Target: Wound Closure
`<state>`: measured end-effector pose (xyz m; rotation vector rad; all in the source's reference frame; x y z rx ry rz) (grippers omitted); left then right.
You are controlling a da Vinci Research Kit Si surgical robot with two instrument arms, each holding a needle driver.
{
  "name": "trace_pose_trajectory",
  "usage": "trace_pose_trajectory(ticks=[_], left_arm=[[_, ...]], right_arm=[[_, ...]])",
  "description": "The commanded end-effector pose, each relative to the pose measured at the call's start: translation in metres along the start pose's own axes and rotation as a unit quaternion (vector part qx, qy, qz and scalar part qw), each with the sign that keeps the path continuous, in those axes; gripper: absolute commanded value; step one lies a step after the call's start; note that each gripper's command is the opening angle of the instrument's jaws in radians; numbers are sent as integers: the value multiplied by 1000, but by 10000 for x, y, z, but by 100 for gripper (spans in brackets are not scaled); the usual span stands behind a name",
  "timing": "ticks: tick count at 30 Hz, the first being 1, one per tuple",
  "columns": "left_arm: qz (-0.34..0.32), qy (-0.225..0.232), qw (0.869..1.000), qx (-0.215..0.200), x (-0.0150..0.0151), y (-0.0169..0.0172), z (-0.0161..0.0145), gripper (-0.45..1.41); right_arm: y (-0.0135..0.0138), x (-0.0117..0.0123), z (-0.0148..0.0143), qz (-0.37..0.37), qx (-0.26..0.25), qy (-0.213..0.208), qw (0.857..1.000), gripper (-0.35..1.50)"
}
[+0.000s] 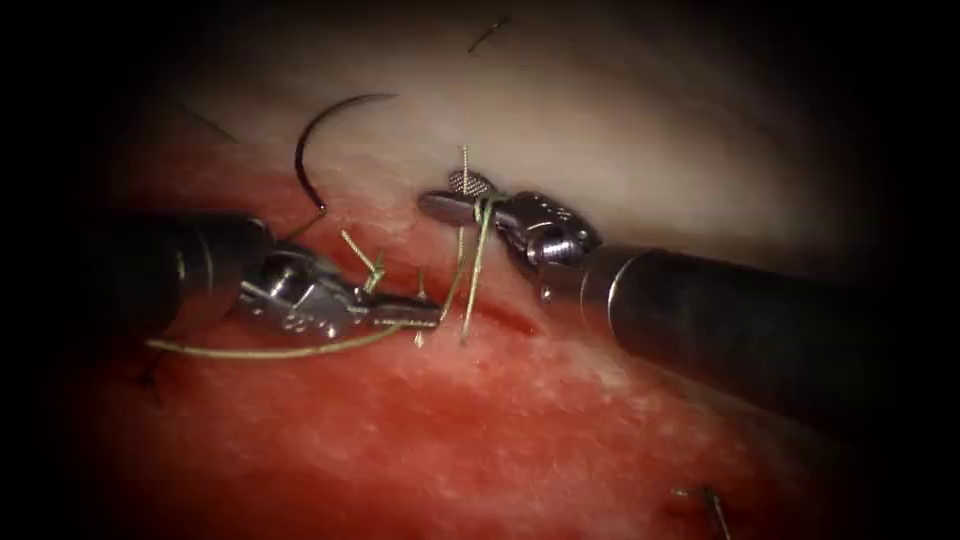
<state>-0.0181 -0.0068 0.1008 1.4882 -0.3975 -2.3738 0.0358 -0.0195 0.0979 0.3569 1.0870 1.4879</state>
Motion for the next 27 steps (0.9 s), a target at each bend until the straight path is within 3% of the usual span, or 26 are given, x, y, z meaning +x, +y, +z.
trace_pose_trajectory(ticks=[1,7,15,21,27], left_arm=[[-5,-2,1000,1,-7,-1,4,-45],[-33,-16,999,2,-36,-27,-11,-45],[-75,-67,995,13,-116,-100,-27,-45],[-102,-95,990,25,-170,-126,-17,-45],[-108,-102,989,19,-196,-141,5,-45]], right_arm=[[-4,-4,2,-17,-5,2,1000,-35],[-19,-6,-15,-63,-5,13,998,-35],[-40,-21,-53,-98,9,28,995,-35],[-50,-35,-79,-126,9,37,991,-35],[-51,-45,-94,-132,10,36,991,-35]])
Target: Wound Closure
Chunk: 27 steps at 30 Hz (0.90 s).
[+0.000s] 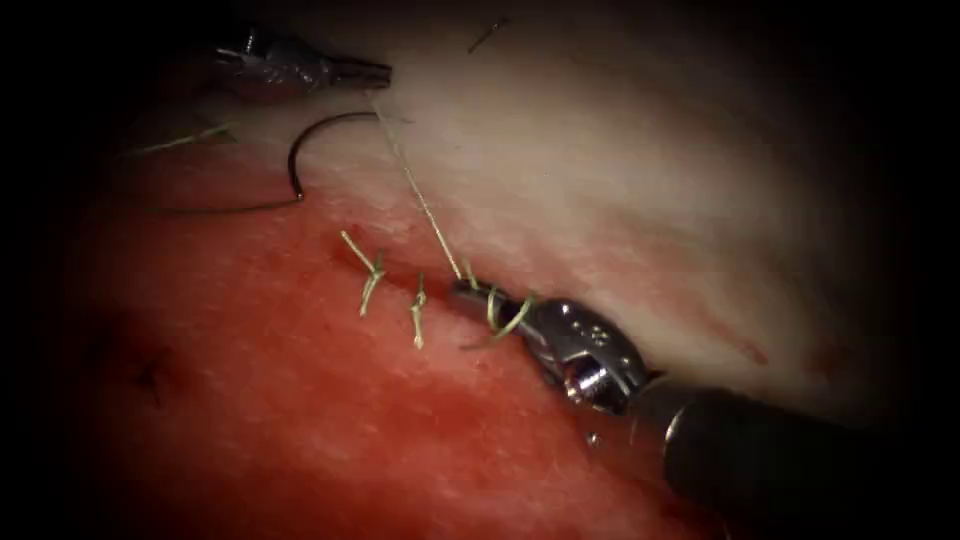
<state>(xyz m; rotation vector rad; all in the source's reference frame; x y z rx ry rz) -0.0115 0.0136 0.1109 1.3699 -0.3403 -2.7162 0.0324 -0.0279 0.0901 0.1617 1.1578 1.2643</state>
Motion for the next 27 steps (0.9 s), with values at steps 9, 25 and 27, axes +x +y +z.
trace_pose_trajectory(ticks=[9,25,27], left_arm=[[-12,10,1000,6,-9,-43,46,-45],[-17,-8,999,27,-57,-111,100,-45],[-18,-8,999,29,-61,-116,100,-45]], right_arm=[[-16,-19,-9,-9,4,5,1000,-35],[-57,-50,-68,-41,73,10,996,-35],[-63,-53,-72,-44,80,11,996,-35]])
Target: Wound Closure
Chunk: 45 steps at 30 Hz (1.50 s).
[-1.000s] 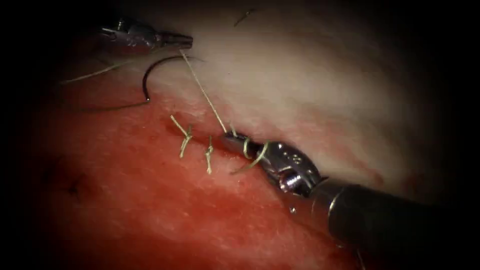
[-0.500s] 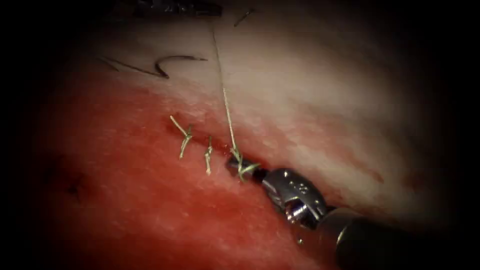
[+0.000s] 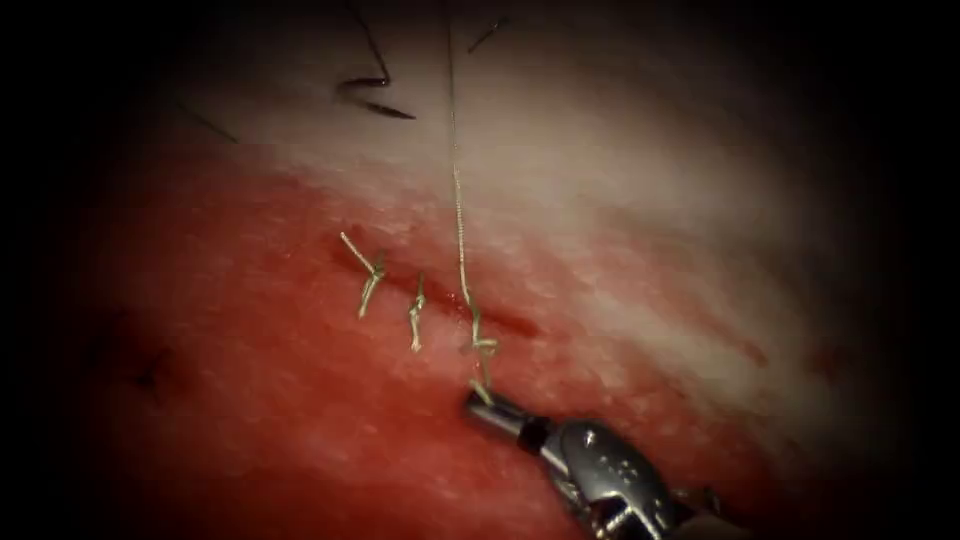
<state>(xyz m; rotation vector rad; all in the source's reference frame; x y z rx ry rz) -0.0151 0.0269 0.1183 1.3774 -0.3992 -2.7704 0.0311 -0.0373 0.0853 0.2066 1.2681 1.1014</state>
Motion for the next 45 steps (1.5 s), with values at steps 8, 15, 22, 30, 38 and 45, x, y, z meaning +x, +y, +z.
trace_pose_trajectory(ticks=[8,15,22,30,38,45], left_arm=[[2,0,1000,3,-13,-15,10,-45],[-1,-6,1000,13,-19,-29,23,-45],[-1,-10,1000,17,-23,-33,32,-45],[4,-1,1000,13,-18,-16,31,-45],[-45,9,997,-57,23,30,-19,-45],[-97,46,989,-106,83,79,-94,-45]], right_arm=[[-52,-18,-15,-9,34,-3,999,-35],[-80,-47,-32,-38,50,-24,998,-35],[-68,-57,-24,-42,46,-30,998,-35],[-58,-53,-17,-40,43,-24,998,-35],[-58,-32,1,-58,58,-2,997,110],[-54,-15,-4,-119,64,6,991,148]])
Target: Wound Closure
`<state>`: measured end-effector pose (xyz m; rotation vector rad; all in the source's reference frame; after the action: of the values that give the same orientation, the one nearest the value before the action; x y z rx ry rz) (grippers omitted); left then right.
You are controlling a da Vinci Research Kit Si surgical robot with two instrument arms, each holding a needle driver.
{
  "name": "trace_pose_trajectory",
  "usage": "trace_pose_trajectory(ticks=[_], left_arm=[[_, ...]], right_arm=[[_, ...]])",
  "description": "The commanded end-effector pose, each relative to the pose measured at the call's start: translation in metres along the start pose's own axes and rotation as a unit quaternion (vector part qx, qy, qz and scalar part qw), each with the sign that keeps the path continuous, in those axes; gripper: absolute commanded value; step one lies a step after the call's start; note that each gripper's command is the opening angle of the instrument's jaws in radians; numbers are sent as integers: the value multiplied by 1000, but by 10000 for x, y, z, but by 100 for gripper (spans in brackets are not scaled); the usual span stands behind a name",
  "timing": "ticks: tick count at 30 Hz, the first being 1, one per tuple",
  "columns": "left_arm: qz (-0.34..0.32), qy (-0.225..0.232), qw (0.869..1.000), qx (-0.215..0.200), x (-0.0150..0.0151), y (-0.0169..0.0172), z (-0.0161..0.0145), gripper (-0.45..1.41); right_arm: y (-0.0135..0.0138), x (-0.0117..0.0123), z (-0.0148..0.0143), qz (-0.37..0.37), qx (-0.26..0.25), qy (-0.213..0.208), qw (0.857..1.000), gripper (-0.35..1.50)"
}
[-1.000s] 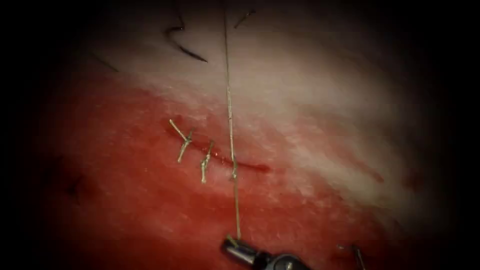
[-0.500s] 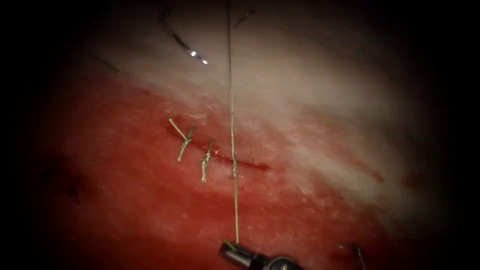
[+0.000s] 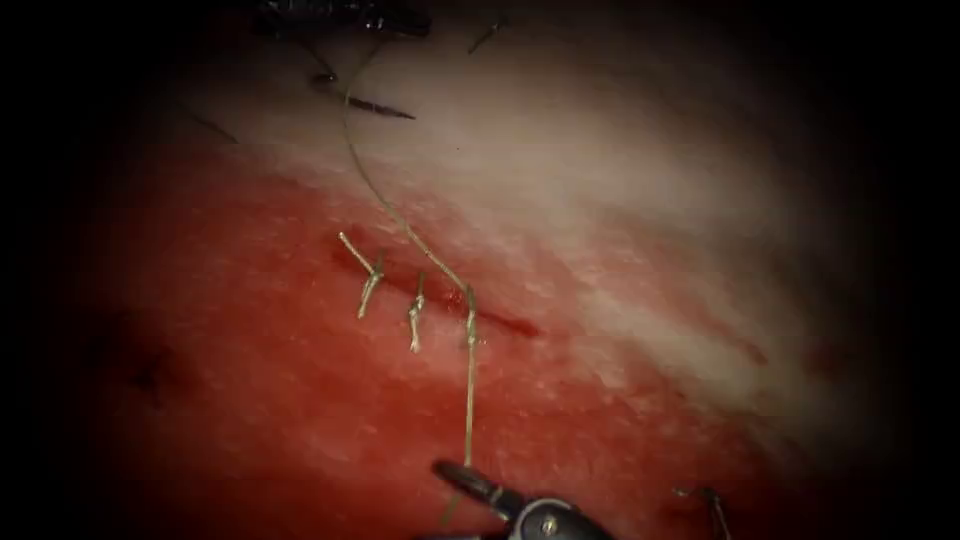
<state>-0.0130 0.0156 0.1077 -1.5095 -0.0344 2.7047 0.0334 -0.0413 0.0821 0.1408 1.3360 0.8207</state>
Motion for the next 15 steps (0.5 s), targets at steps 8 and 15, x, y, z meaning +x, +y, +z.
trace_pose_trajectory(ticks=[8,15], left_arm=[[-10,41,998,-36,67,60,-45,-45],[-2,92,993,-69,114,113,-73,-45]], right_arm=[[13,28,-12,5,18,-3,1000,143],[45,52,-1,-5,24,-3,1000,130]])
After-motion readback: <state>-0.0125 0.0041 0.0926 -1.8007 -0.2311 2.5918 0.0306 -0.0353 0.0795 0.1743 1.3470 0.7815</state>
